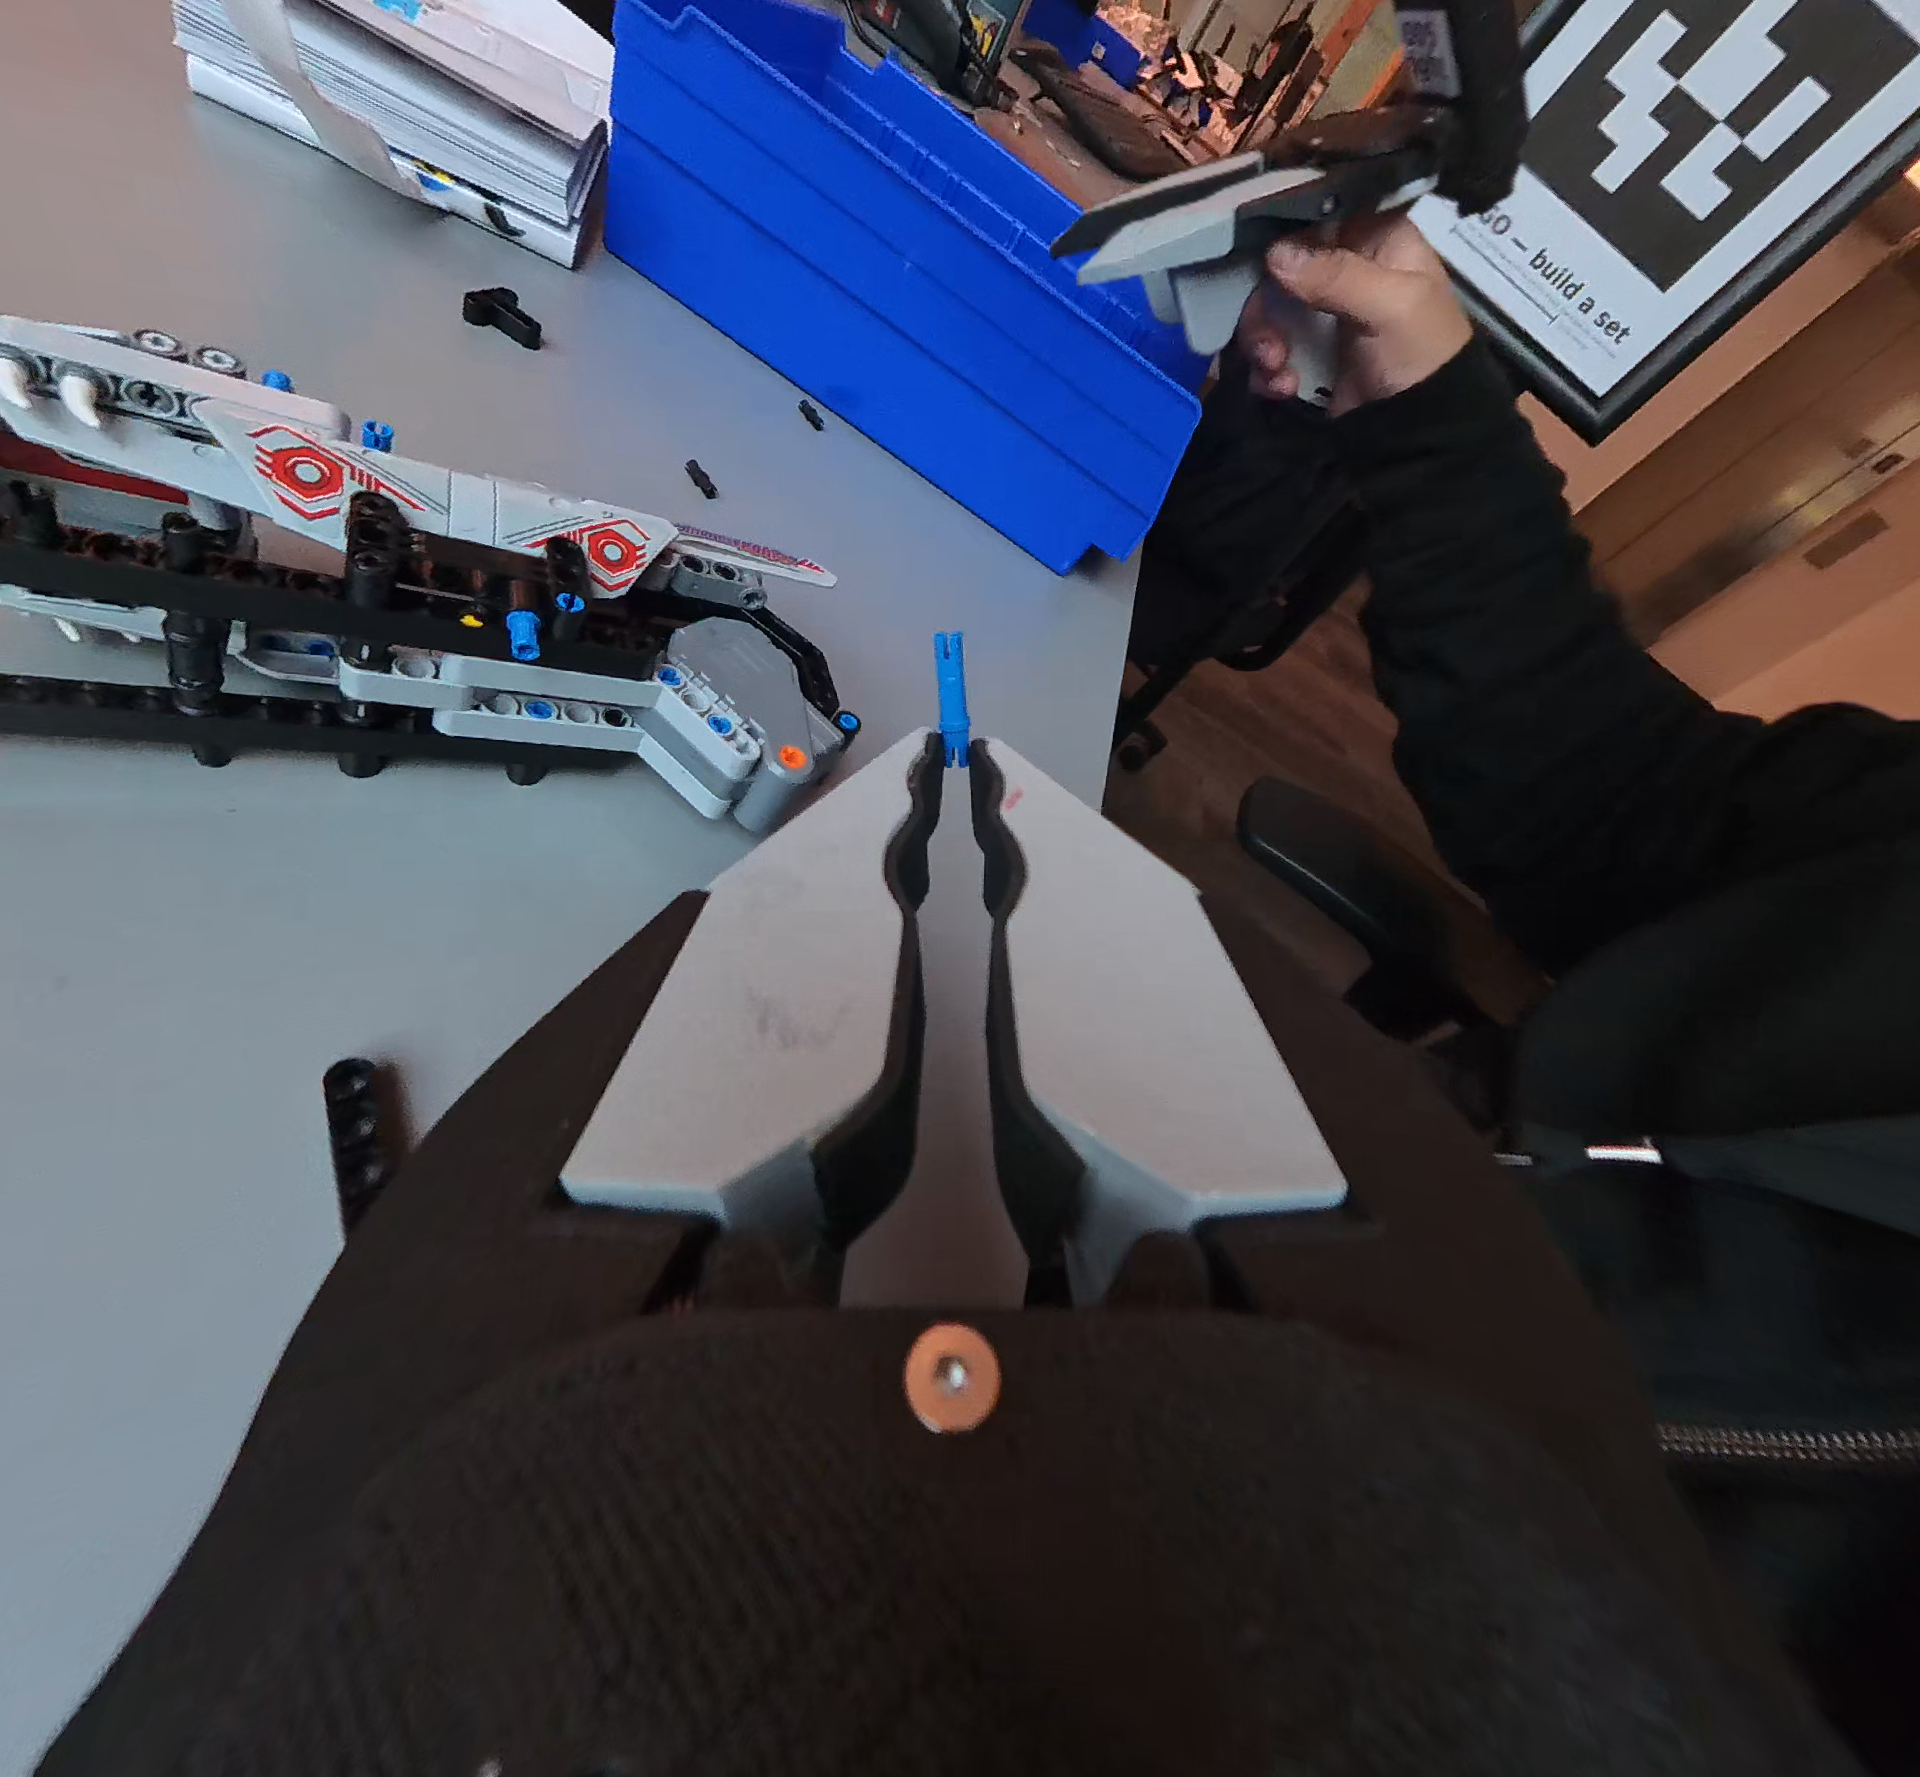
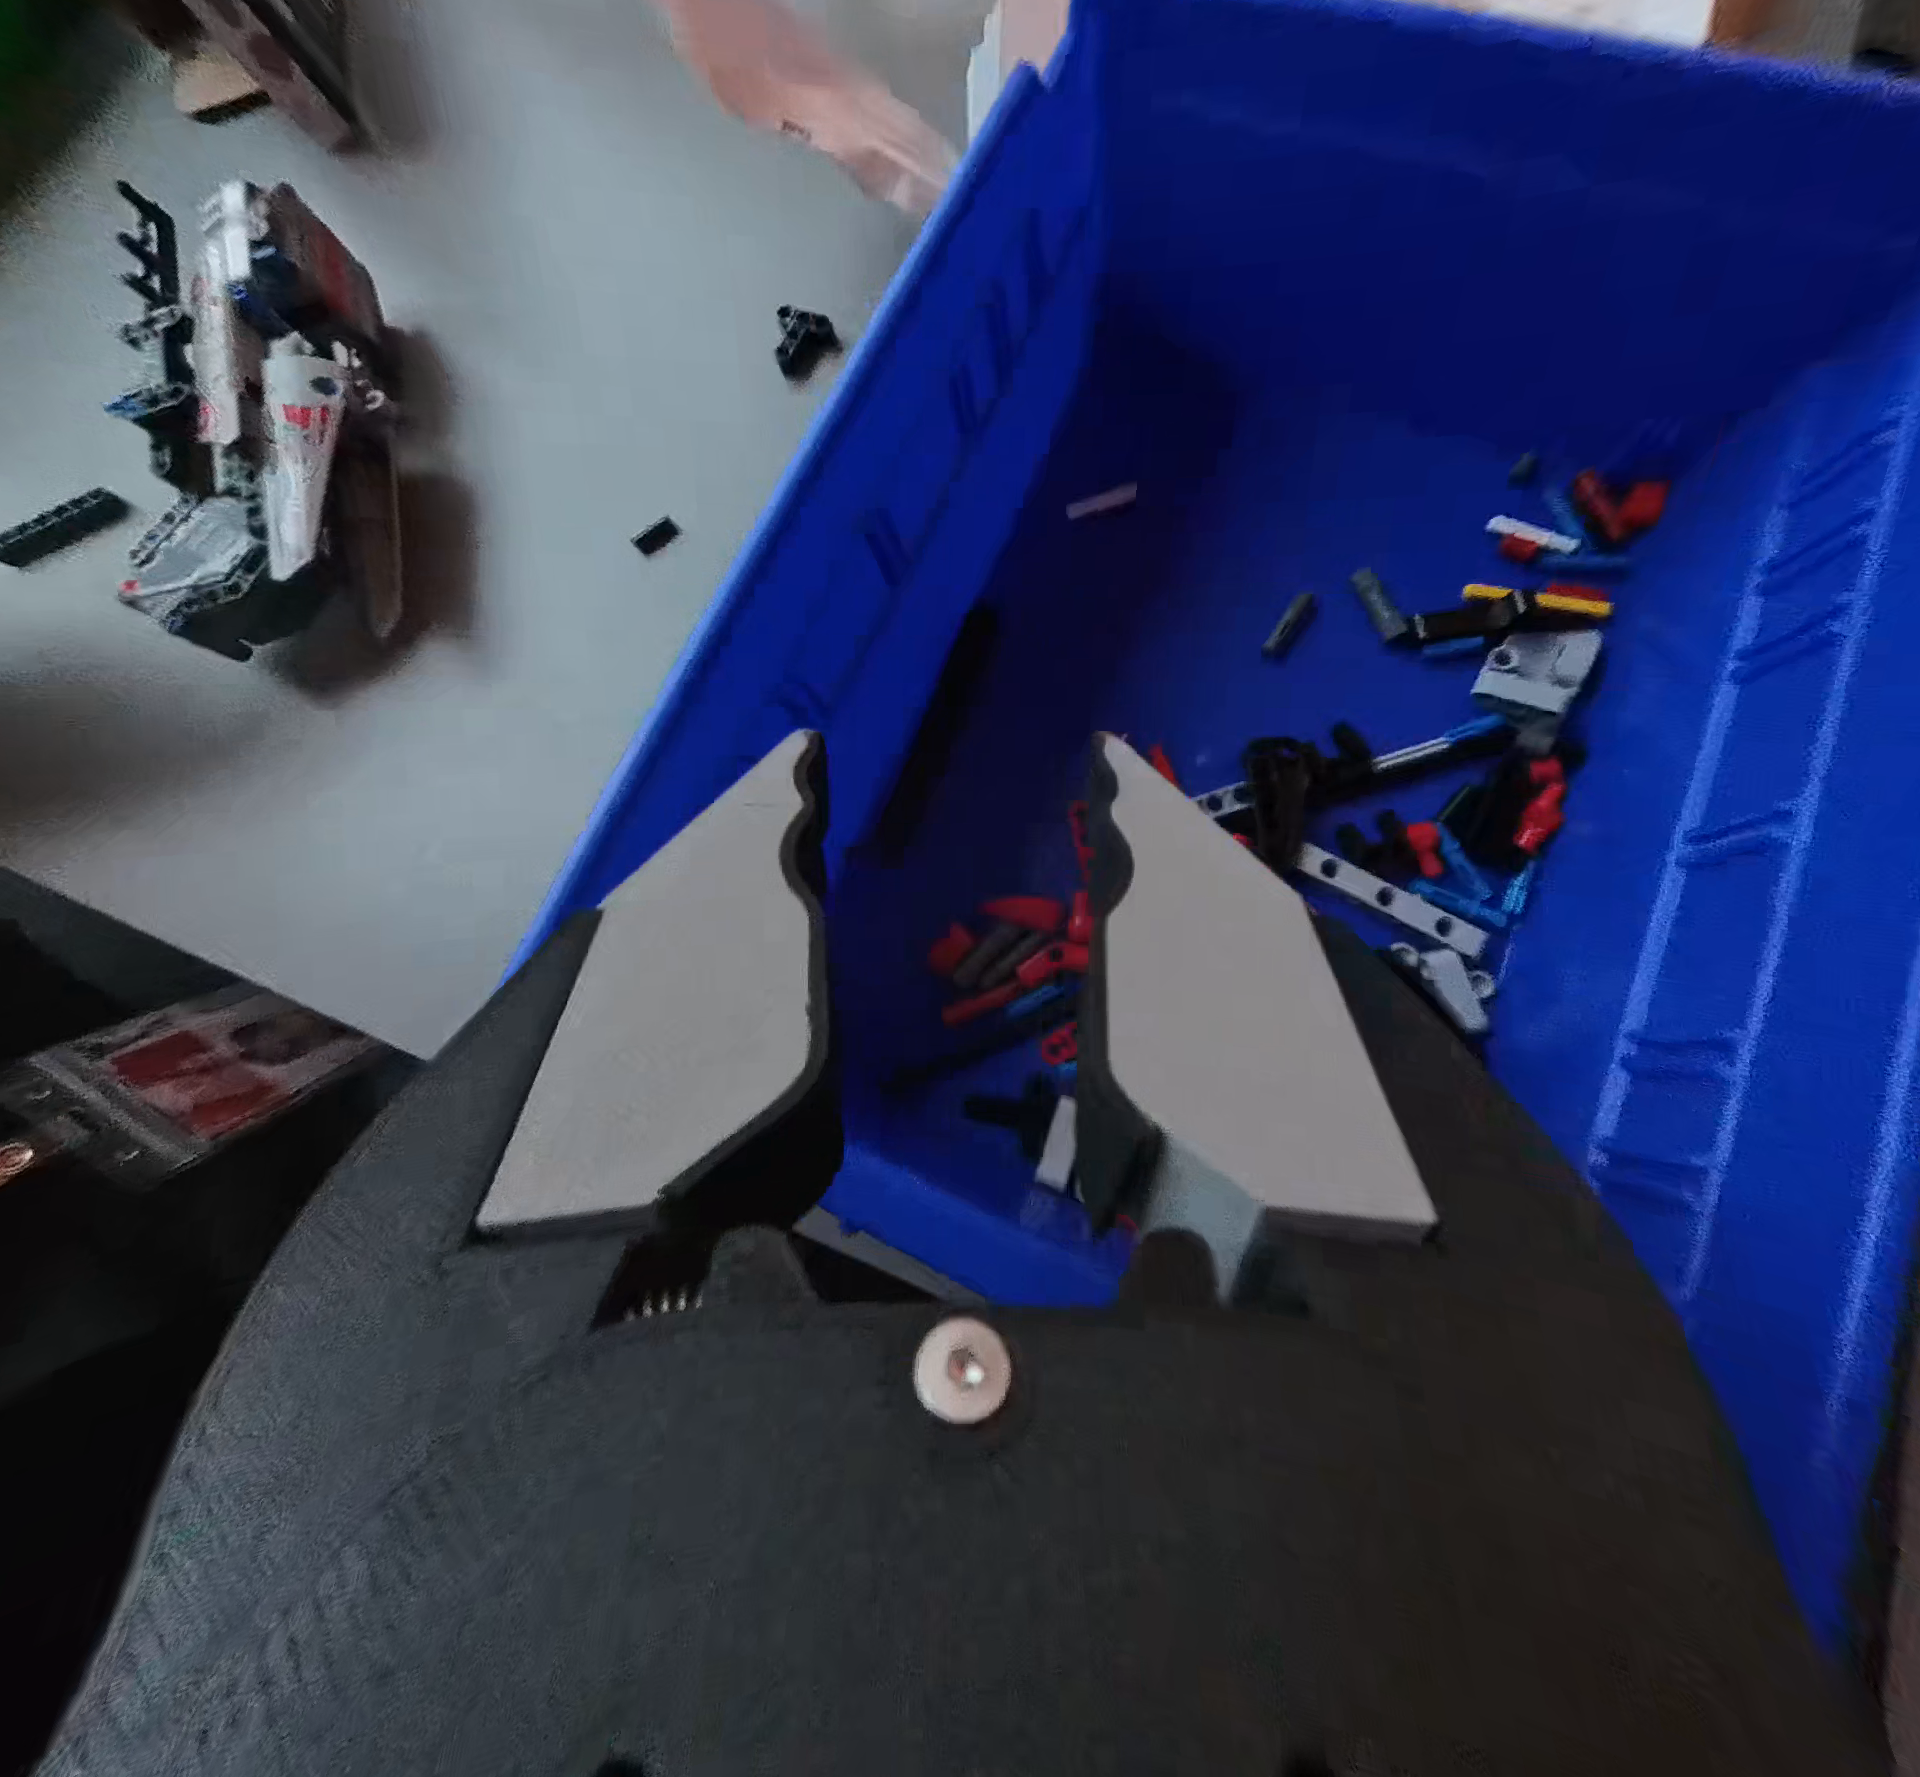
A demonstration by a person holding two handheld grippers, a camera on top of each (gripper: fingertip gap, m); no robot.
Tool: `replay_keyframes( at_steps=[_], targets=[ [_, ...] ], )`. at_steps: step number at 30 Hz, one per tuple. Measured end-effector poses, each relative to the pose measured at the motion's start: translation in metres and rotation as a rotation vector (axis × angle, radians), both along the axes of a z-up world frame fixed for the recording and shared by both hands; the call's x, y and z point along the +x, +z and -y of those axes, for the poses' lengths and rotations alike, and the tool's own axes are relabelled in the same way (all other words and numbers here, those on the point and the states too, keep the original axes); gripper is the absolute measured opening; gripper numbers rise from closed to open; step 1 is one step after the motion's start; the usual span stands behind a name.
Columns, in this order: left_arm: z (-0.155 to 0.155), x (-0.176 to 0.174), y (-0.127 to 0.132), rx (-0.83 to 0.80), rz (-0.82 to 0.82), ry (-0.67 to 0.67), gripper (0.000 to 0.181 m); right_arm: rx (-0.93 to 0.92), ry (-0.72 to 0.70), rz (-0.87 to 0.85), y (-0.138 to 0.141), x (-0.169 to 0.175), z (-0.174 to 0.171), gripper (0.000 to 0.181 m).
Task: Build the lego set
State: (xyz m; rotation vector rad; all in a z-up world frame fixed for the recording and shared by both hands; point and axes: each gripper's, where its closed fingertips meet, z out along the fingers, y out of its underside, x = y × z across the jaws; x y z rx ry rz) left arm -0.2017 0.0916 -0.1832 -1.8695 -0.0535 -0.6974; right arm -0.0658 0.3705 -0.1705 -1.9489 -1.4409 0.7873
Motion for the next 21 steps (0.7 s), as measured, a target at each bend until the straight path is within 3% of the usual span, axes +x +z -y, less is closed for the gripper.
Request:
replay_keyframes(
  at_steps=[2,4,7,10,12,15,17,21],
  targets=[
    [-0.003,0.004,0.003,0.008,0.011,-0.014,0.003,0.028,-0.007,-0.022,0.011,-0.001,0.001,0.052],
    [-0.005,0.011,0.009,0.03,-0.008,-0.024,0.003,0.005,0.078,-0.176,0.042,-0.015,0.033,0.045],
    [-0.01,0.026,0.023,0.088,-0.071,-0.057,0.003,-0.096,0.362,-0.334,0.069,-0.044,0.13,0.037],
    [-0.016,0.045,0.036,0.136,-0.101,-0.093,0.003,-0.192,0.578,-0.379,0.063,-0.069,0.216,0.03],
    [-0.018,0.054,0.043,0.154,-0.105,-0.107,0.003,-0.253,0.641,-0.378,0.051,-0.084,0.252,0.03],
    [-0.019,0.063,0.044,0.151,-0.127,-0.121,0.003,-0.297,0.646,-0.378,0.038,-0.098,0.266,0.023],
    [-0.019,0.063,0.042,0.141,-0.136,-0.114,0.003,-0.356,0.679,-0.397,0.039,-0.096,0.273,0.001],
    [-0.023,0.062,0.043,0.143,-0.073,-0.097,0.004,-0.385,0.637,-0.426,0.051,-0.092,0.255,0.001]
  ],
)
